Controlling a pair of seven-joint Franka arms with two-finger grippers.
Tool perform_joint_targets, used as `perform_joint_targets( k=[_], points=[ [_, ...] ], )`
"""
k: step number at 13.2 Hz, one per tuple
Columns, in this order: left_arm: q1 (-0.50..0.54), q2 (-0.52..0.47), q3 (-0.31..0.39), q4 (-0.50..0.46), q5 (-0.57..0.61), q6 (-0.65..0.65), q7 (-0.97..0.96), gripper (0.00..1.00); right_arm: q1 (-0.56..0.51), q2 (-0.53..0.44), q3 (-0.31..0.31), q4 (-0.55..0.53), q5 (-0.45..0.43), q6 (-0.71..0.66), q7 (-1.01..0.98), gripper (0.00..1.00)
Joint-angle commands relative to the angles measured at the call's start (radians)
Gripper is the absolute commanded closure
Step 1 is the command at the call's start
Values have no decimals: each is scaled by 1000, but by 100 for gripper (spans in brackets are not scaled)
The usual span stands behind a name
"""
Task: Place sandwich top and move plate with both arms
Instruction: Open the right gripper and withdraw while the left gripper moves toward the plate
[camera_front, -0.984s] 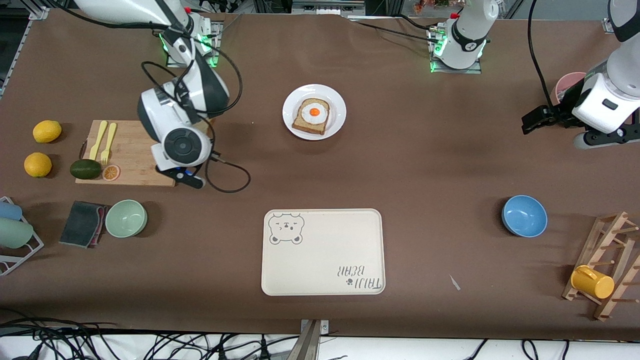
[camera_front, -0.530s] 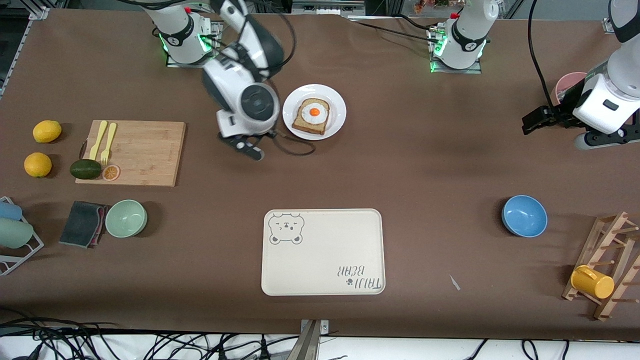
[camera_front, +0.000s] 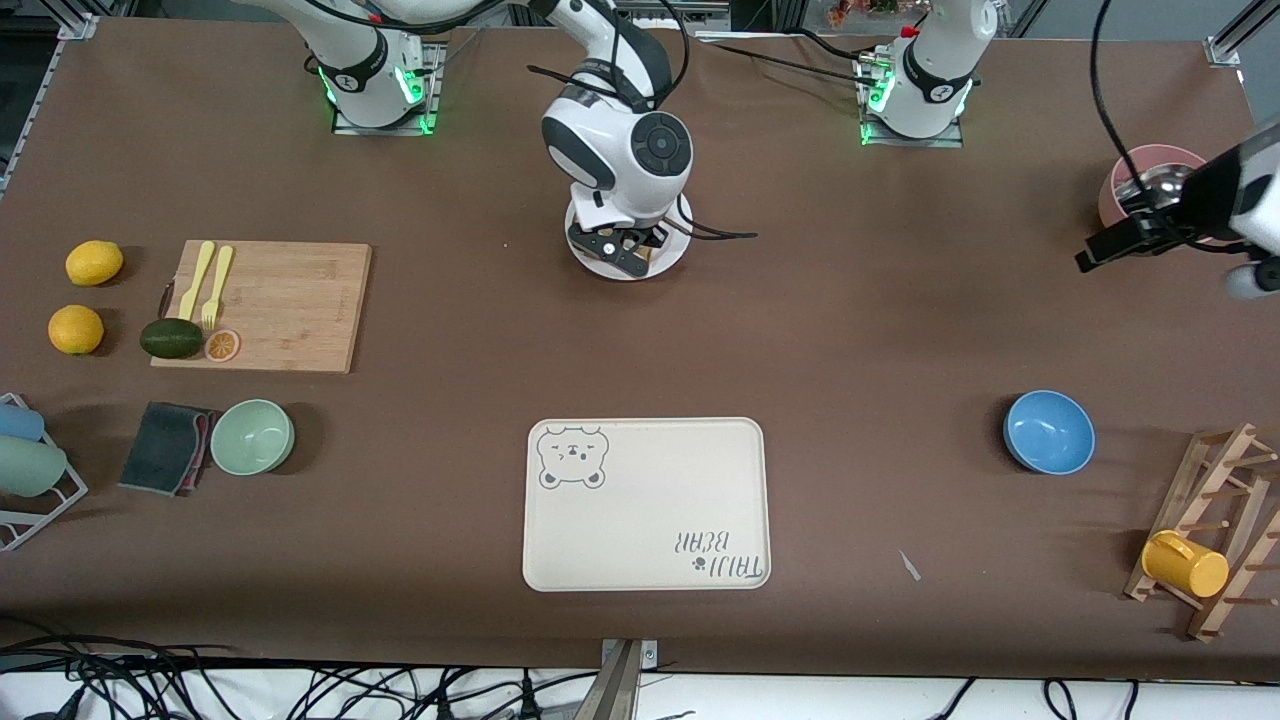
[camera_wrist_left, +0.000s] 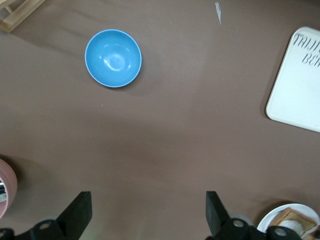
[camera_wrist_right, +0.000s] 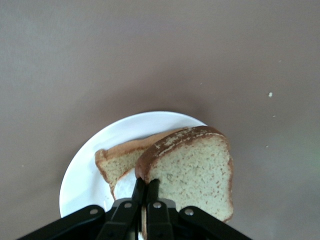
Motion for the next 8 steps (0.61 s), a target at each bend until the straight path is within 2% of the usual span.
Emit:
perform_joint_targets(
  k=[1,4,6,7,8],
  points=[
    [74,43,-5,51,-69,-14,14,0,40,21,-6,34,-29,-14,18,100],
    [173,135,-5,88,-161,-16,35,0,69,54,-6,35,-61,4,18,100],
    [209,187,-3,85,-200,-17,156,0,80,73,-7,35,-69,28,19,100],
    [216,210,-3,76,-212,-20,192,0,78,76,-9,37,-69,28,19,63],
    [220,238,-3,76,-224,-32,238,0,80,74,-12,46,-75,28,19,1]
  ],
)
